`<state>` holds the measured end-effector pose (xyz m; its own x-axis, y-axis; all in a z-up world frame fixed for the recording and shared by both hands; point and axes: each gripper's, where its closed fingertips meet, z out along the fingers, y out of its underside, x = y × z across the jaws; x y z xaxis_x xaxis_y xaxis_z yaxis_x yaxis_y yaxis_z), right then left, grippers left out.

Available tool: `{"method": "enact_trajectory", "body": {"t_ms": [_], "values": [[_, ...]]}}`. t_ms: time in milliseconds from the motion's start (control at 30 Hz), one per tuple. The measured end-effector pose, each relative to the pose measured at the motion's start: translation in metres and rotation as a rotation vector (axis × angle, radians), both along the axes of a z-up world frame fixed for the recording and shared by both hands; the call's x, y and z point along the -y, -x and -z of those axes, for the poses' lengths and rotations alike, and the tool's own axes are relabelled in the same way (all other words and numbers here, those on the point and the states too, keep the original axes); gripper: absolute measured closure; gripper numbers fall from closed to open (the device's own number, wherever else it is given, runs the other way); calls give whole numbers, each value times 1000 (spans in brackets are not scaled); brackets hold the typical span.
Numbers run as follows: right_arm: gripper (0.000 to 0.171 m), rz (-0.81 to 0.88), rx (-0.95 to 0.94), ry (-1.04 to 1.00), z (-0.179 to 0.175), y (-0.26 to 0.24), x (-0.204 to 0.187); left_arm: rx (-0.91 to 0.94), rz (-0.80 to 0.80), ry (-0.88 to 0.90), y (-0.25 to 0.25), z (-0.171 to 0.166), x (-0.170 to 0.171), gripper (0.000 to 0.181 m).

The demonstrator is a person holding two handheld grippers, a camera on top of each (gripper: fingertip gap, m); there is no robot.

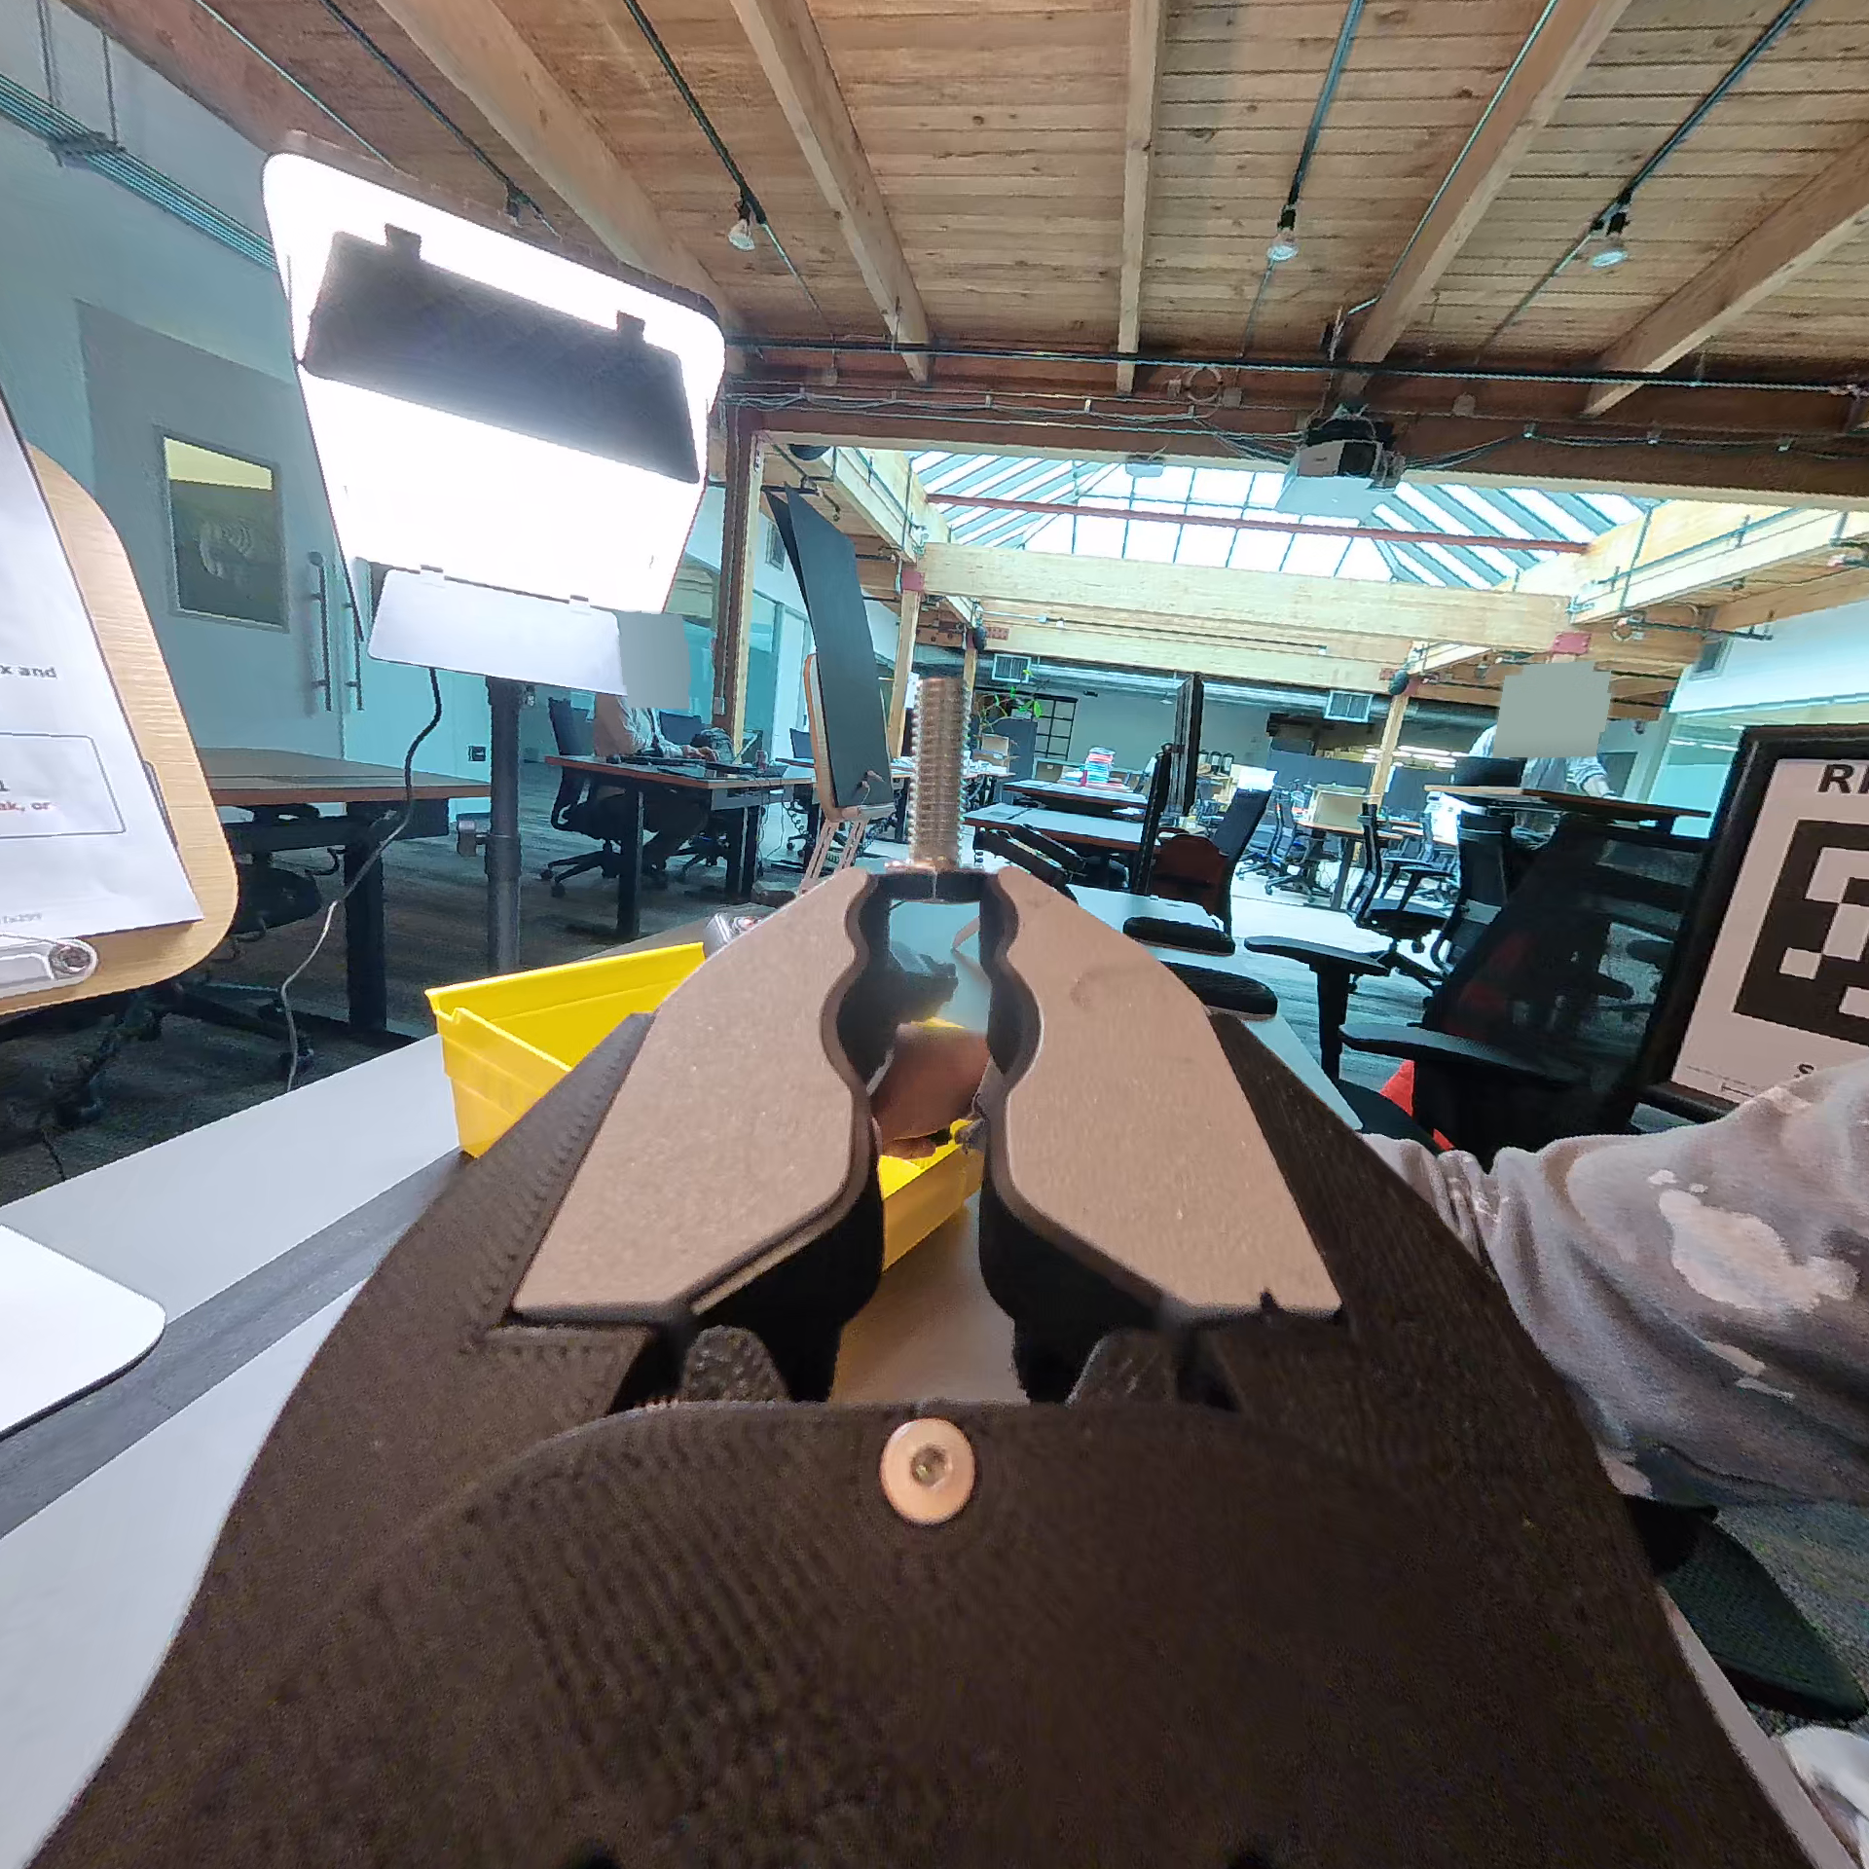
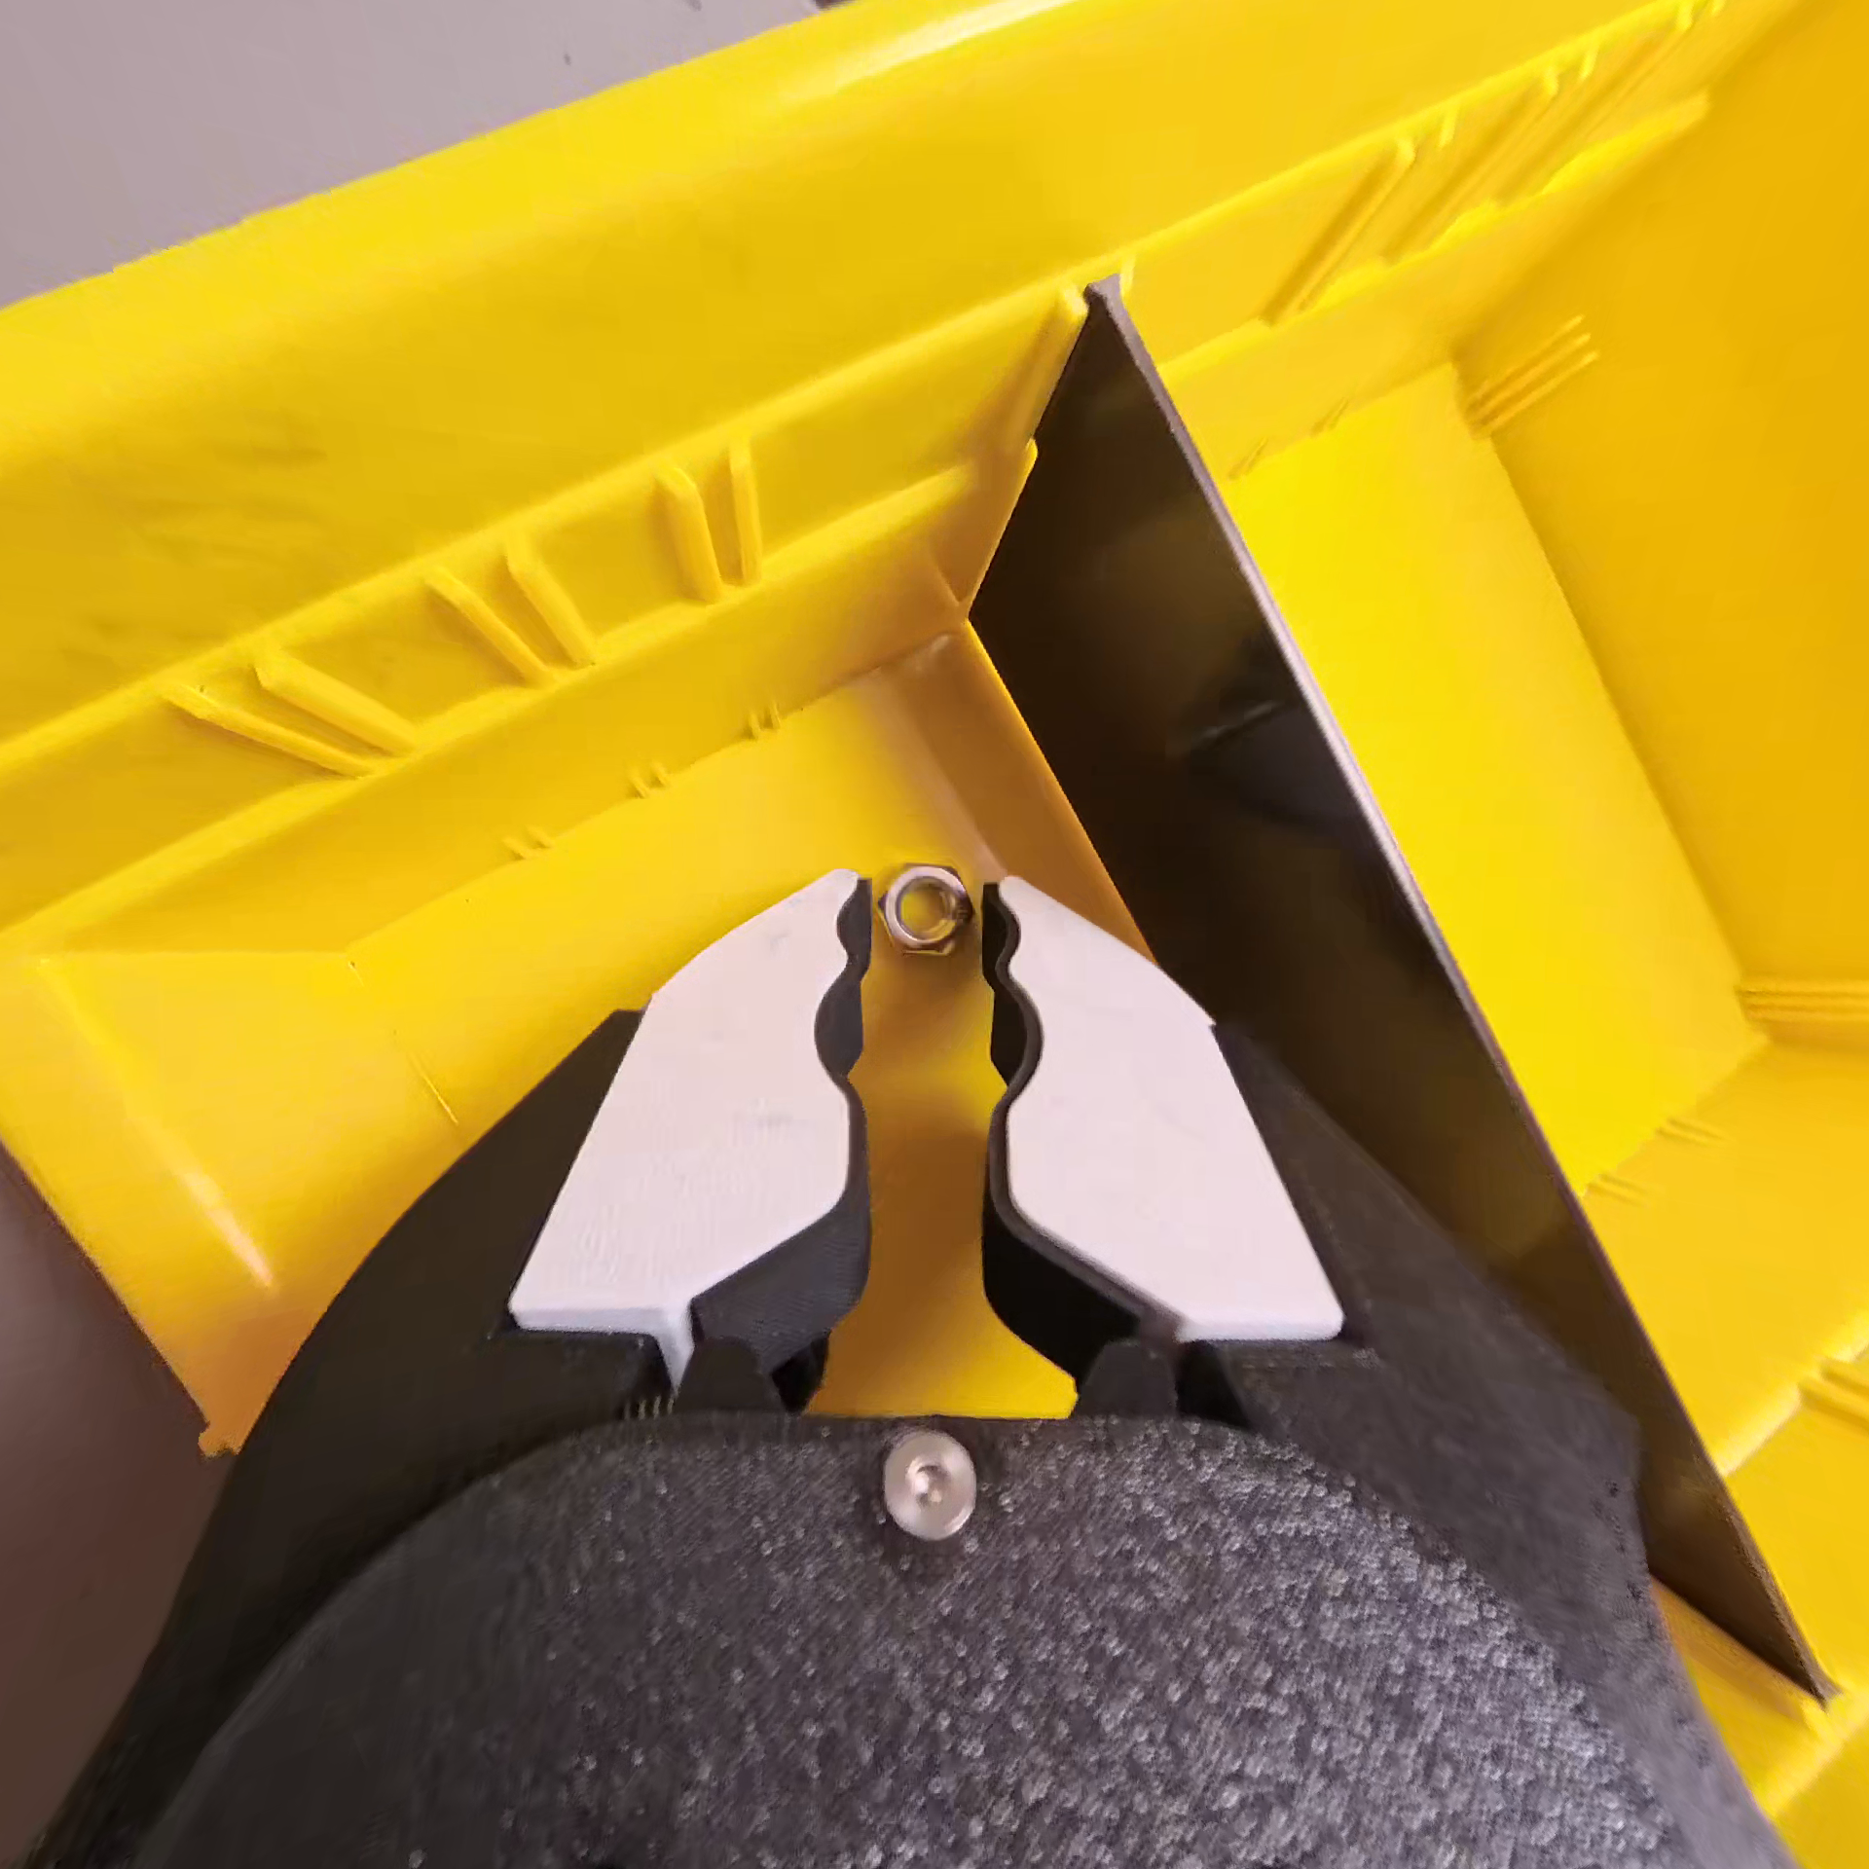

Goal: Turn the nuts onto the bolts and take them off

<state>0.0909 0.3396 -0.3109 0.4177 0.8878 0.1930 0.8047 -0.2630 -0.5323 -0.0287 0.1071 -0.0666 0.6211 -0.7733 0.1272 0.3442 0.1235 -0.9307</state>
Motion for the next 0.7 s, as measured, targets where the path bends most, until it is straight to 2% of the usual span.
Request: {"method": "enact_trajectory", "body": {"t_ms": [200,267,333,433,533,600,700], "values": [[142,17,-113,-18,-29,0,3,-7,6,14,-2,4,-1,164],[142,17,-222,-51,-56,6,5,-14,5,21,-3,5,-3,164],[143,-31,-407,-79,-98,22,18,-27,3,29,-3,8,-5,164],[144,-213,-695,-70,-170,48,64,-48,-3,42,-2,14,-8,163],[146,-442,-843,-52,-222,66,126,-118,-23,60,-3,25,-14,163],[146,-571,-832,-67,-235,74,162,-211,-48,94,-6,38,-20,163],[147,-724,-712,-126,-227,83,200,-371,-71,158,-12,60,-26,163]]}}
